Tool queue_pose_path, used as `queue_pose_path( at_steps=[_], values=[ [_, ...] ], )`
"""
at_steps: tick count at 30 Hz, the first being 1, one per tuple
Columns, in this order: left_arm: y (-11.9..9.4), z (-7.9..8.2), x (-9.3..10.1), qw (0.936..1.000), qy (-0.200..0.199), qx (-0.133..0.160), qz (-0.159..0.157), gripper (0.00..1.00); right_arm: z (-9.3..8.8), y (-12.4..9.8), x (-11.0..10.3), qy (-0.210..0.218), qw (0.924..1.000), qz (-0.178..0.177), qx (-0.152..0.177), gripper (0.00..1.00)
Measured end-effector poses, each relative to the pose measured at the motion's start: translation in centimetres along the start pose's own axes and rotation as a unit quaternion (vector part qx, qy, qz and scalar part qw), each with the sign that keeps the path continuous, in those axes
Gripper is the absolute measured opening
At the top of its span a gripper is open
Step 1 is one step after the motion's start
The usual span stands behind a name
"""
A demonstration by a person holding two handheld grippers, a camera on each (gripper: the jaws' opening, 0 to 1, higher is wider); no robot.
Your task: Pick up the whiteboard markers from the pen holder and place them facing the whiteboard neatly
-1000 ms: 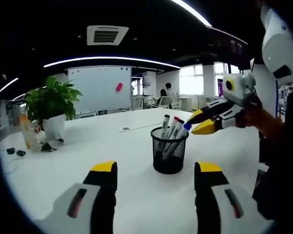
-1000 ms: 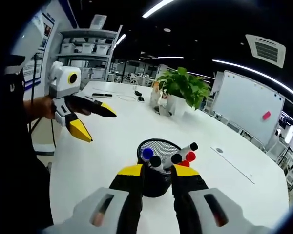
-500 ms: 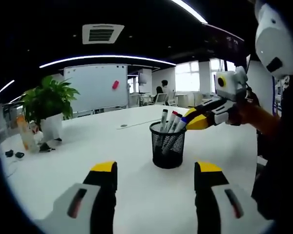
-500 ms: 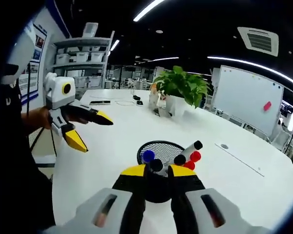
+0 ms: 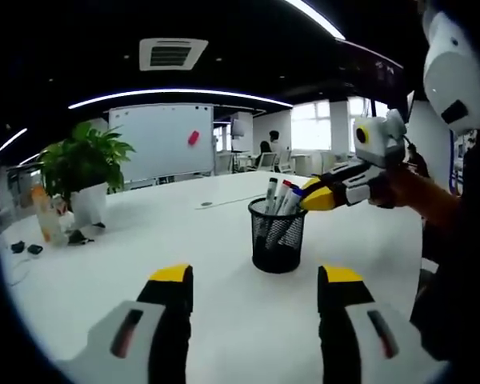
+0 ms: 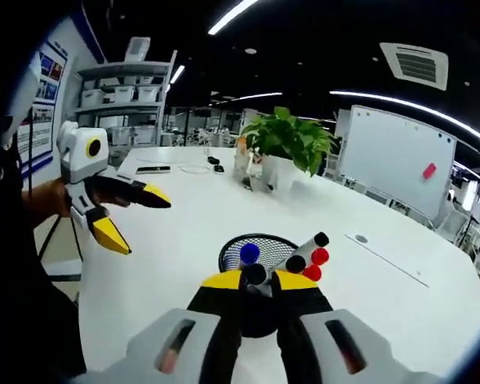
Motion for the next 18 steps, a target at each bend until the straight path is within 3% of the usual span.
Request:
queue_pose_path(
  at_steps=[3,8,13,18],
  values=[
    [0.33,-0.09,0.25,1.0,-0.002,-0.003,-0.007,0.64,0.18,0.08,-0.09,-0.027,0.9995,-0.017,-0.004,0.16],
    [0.57,0.15,0.34,0.9999,0.005,-0.004,-0.014,0.64,0.38,-0.1,-0.34,-0.036,0.9991,-0.019,-0.012,0.15],
    [0.5,0.07,0.19,0.9999,0.002,-0.005,-0.012,0.64,0.44,-0.38,-0.32,-0.031,0.9991,-0.018,-0.023,0.16],
    [0.52,-0.05,0.25,0.9999,0.001,-0.008,-0.011,0.63,0.18,-0.38,0.09,0.003,0.9995,-0.016,-0.026,0.15]
  ],
)
Point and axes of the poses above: the point that each gripper's makers call its tool centre point, and the gripper's own axes: y roughly forward along the fingers, x roughly to its right, z roughly out of its top, the point moved 8 cm from there along -y, roughly backward along the fingers, and after that the axes turned 1 degree about y, right-handed, at the moved point
